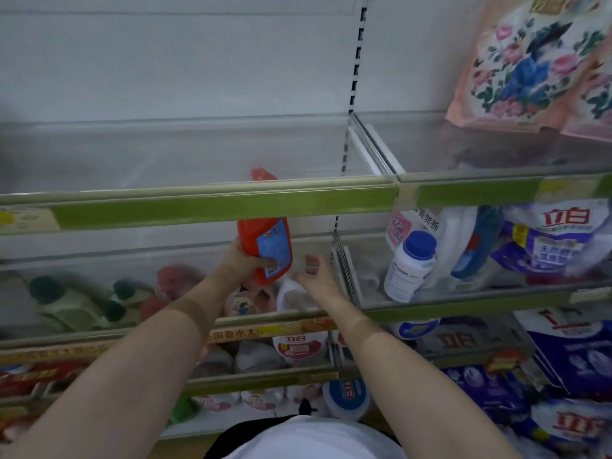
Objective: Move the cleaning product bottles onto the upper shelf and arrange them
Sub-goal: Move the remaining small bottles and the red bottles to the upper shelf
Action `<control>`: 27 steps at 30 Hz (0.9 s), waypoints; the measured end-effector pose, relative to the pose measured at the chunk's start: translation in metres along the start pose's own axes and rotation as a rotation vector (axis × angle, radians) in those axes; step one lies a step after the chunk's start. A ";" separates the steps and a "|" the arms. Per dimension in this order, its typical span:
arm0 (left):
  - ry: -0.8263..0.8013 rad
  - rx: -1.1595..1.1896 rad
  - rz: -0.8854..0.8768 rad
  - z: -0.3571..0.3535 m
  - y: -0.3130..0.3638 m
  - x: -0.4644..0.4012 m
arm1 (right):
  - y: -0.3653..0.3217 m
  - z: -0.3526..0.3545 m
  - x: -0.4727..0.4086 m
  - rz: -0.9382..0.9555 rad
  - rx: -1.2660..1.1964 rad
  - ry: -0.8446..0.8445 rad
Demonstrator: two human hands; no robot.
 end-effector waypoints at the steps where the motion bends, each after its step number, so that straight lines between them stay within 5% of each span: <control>1: 0.008 -0.013 0.020 -0.002 -0.002 0.004 | 0.000 0.002 -0.003 -0.001 0.013 -0.004; 27: 0.185 0.508 0.238 0.076 -0.019 0.117 | -0.028 -0.089 0.070 0.121 -0.082 -0.136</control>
Point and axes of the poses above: each hand's wrist, its own x-axis away from the middle knuckle, its own z-axis out of the back of the hand, y = z × x, the point moved 5 cm from there along -x, towards the middle knuckle, and after that the axes turned 15 degrees about -z, right-handed, at the moved point
